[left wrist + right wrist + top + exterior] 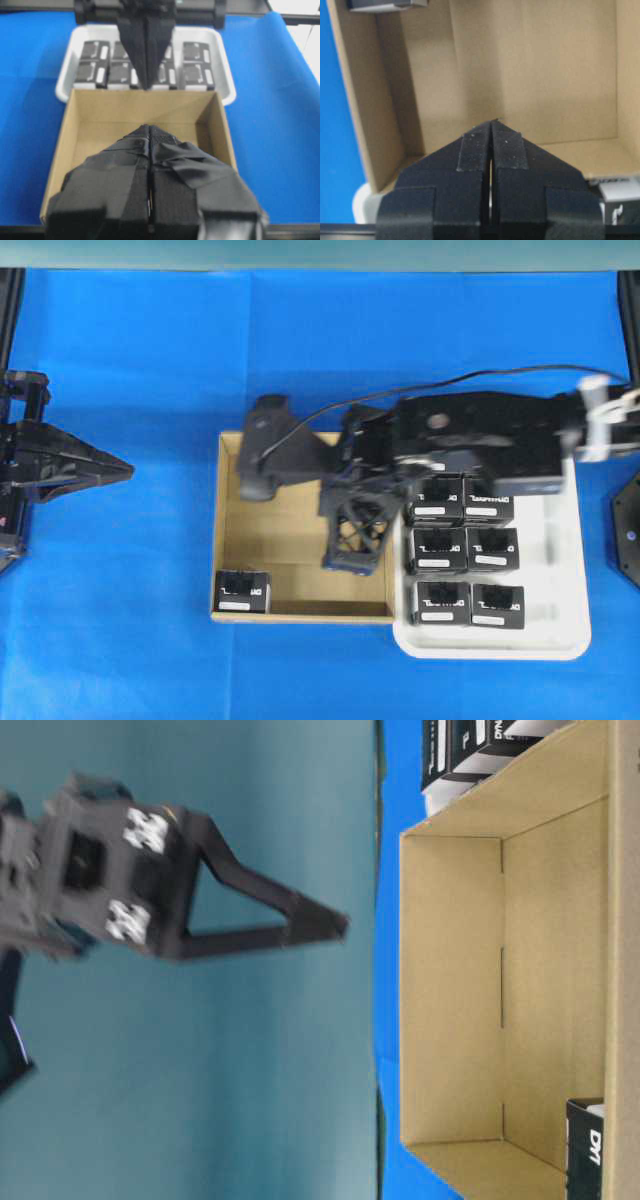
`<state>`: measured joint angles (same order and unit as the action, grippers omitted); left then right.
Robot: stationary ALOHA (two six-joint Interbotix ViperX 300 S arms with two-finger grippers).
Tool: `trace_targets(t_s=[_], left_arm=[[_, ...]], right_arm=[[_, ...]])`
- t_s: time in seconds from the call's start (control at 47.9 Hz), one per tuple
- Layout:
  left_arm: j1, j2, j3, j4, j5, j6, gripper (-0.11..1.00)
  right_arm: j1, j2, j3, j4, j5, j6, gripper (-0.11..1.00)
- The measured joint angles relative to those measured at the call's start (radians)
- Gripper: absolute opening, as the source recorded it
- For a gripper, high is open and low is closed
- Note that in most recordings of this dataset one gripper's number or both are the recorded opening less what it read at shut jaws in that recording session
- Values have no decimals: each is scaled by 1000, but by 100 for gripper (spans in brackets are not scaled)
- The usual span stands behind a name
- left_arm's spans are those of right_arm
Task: Pick the box from inside the cardboard box.
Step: 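Move the right gripper over the cardboard box toward the black box, then lower the open right gripper around the black box in the corner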
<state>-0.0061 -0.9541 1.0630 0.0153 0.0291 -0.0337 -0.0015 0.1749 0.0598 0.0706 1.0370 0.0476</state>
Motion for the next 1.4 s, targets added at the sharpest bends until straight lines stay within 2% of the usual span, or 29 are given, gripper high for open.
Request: trace_targets(t_s=[0.188, 0.417, 0.542, 0.626, 0.73, 0.855, 0.939, 1.189, 1.398], left_arm=[[3, -5, 0, 0, 29, 0, -7], [6, -12, -2, 0, 40, 0, -7], [5, -12, -2, 2, 40, 0, -7], [6, -12, -2, 0, 40, 0, -7], [6, -11, -2, 0, 40, 0, -7], [9, -9, -2, 0, 40, 0, -7], [12, -8, -3, 0, 40, 0, -7], [12, -8, -2, 0, 40, -5, -7], [14, -8, -3, 0, 40, -5, -7]], right_arm=[[3, 58, -66, -2, 9, -57, -2], [3, 107, -91, -2, 2, -61, 1], [5, 130, -98, 0, -6, -64, 8], [6, 146, -104, 8, -17, -71, 21], [11, 164, -117, 38, -32, -95, 51], [17, 190, -118, 61, -60, -156, 86], [23, 209, -120, 63, -91, -183, 98], [23, 242, -126, 71, -178, -184, 100], [21, 261, -161, 130, -190, -184, 100]])
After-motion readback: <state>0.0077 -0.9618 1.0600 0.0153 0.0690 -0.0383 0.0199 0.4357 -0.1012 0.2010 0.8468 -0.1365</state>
